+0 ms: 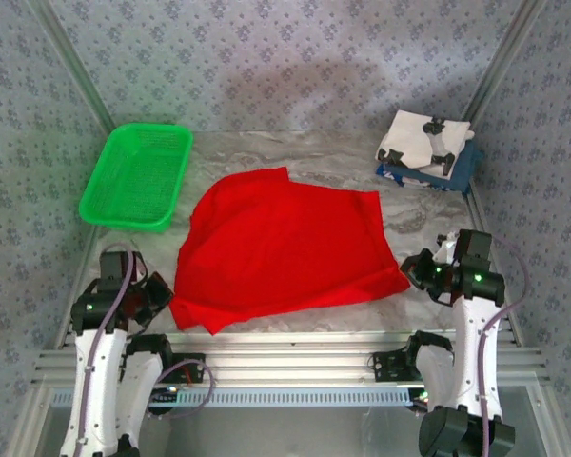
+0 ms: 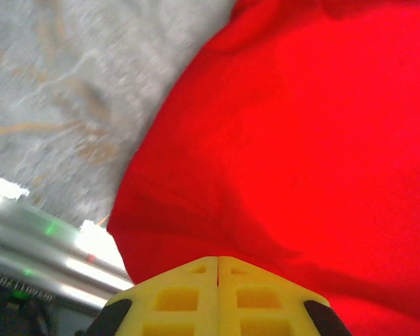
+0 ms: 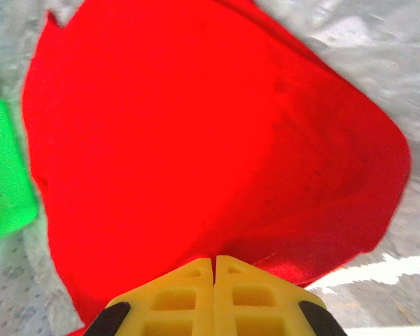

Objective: Fold and stack the t-shirts

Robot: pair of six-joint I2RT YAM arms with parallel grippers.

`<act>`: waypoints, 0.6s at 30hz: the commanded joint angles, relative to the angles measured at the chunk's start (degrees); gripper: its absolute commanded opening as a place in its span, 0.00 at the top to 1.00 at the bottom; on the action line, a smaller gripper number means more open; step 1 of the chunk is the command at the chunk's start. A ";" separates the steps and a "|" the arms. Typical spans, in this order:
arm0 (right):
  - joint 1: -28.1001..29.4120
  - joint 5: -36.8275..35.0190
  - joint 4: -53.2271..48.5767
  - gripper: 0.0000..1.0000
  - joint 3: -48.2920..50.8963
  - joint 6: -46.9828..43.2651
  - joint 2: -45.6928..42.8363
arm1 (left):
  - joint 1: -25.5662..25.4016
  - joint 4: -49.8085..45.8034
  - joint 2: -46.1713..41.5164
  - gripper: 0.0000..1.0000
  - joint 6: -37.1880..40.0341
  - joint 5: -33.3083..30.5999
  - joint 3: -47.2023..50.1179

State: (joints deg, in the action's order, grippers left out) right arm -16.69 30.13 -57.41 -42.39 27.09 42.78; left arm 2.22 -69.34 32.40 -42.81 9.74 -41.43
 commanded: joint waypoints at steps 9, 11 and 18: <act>-0.16 -7.26 -4.37 1.00 2.14 5.33 -0.81 | -0.05 3.03 6.41 1.00 -0.98 0.05 -2.73; 0.37 -7.10 -2.91 1.00 2.39 5.42 0.30 | -0.12 5.41 9.85 1.00 0.62 0.34 -3.57; 2.36 -7.89 1.51 1.00 1.88 4.60 6.63 | -0.24 11.11 18.52 0.99 3.70 -1.00 -6.10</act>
State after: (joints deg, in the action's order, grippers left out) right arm -14.96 23.70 -58.04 -40.62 31.29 47.99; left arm 2.22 -61.19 50.22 -41.21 9.54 -45.54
